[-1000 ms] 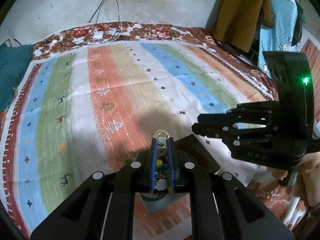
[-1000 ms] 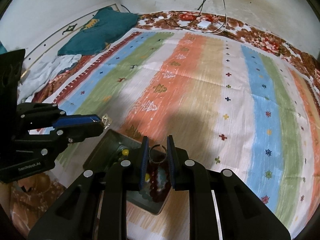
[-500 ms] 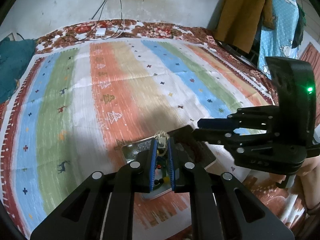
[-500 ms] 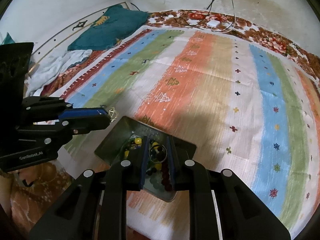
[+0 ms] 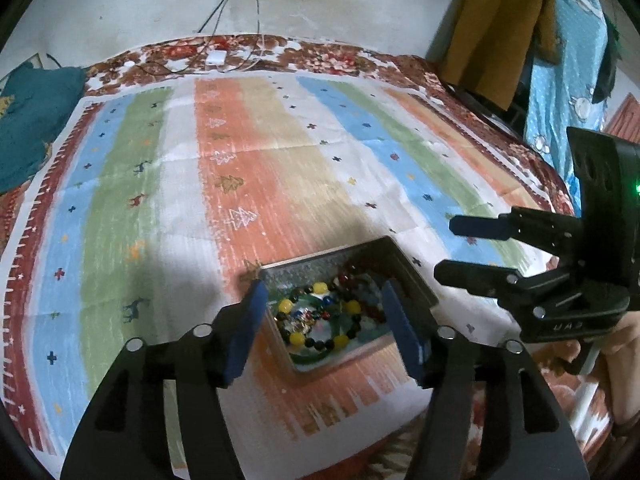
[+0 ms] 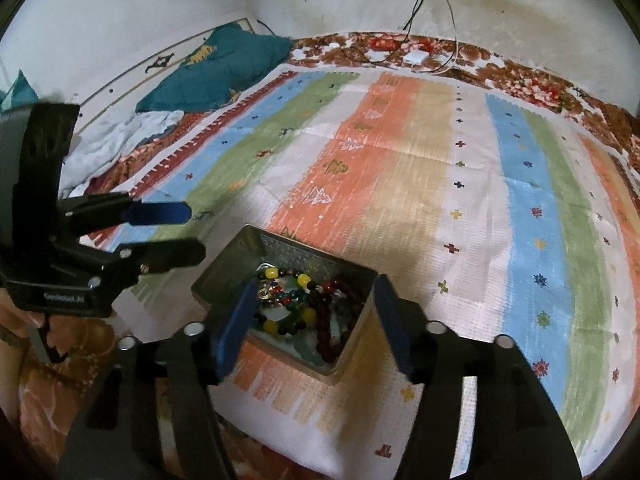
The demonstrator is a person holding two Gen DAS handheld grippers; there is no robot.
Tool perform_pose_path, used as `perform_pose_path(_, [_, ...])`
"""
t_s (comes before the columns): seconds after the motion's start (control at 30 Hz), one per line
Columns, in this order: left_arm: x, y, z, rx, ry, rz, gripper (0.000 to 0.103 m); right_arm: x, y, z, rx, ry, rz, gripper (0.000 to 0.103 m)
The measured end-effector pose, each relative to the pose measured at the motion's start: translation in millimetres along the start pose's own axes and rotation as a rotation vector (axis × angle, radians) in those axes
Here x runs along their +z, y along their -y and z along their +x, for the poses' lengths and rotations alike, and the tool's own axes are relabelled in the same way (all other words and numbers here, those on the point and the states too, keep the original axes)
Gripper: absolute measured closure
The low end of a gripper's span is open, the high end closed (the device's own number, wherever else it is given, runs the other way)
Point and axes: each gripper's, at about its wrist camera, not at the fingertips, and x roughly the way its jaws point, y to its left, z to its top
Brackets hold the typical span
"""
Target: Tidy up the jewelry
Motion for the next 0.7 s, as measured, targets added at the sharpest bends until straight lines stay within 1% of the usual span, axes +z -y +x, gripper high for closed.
perform_pose_path(0.03, [-1.1, 0.2, -0.8, -0.004, 0.0, -0.001, 0.035, -1.9, 0.8, -1.9, -0.002, 0.003, 0.002, 0.035])
perform_pose_path(0.17, [-6.4, 1.8, -3.9, -0.008, -0.002, -0.001, 0.022, -10.7, 4.6, -6.7, -0.003, -0.003, 0.012, 0.033])
perform_pose_path(0.23, [-8.8, 1.7, -4.7, -0.002, -0.006, 0.0, 0.015, -13.7, 6.7, -8.9, 0.001, 0.001, 0.021, 0.028])
perform_pose_path(0.27, [-10.6, 1.5, -4.8, 0.001, -0.011, -0.003, 0.01, -15.4, 7.9, -10.6, 0.004, 0.005, 0.027, 0.026])
perform_pose_path(0.3, [-11.7, 1.5, -4.2, 0.0, -0.017, -0.003, 0.007, -17.2, 8.8, -12.2, 0.006, 0.009, 0.031, 0.022])
perform_pose_path(0.33, [-13.4, 2.3, -3.6, 0.004, -0.023, 0.0, 0.007, -17.9, 8.3, -12.6, 0.004, 0.01, 0.031, 0.017])
perform_pose_path(0.37, [-15.2, 3.3, -3.6, 0.011, -0.026, 0.005, 0.006, -19.8, 8.3, -13.6, -0.004, 0.012, 0.028, 0.014])
perform_pose_path(0.5, [-22.2, 8.8, -4.0, 0.041, -0.036, 0.025, 0.006, -25.7, 6.0, -17.1, -0.027, 0.019, 0.014, 0.007])
perform_pose_path(0.57, [-25.3, 10.4, -4.2, 0.067, -0.045, 0.03, 0.006, -28.4, 5.2, -19.7, -0.032, 0.027, 0.012, 0.006])
perform_pose_path(0.63, [-27.5, 10.9, -3.7, 0.081, -0.048, 0.024, 0.006, -30.1, 4.6, -22.7, -0.036, 0.041, 0.01, 0.006])
perform_pose_path(0.7, [-29.0, 14.7, -5.1, 0.086, -0.042, 0.04, 0.006, -30.7, 4.2, -28.5, -0.04, 0.068, 0.007, 0.006])
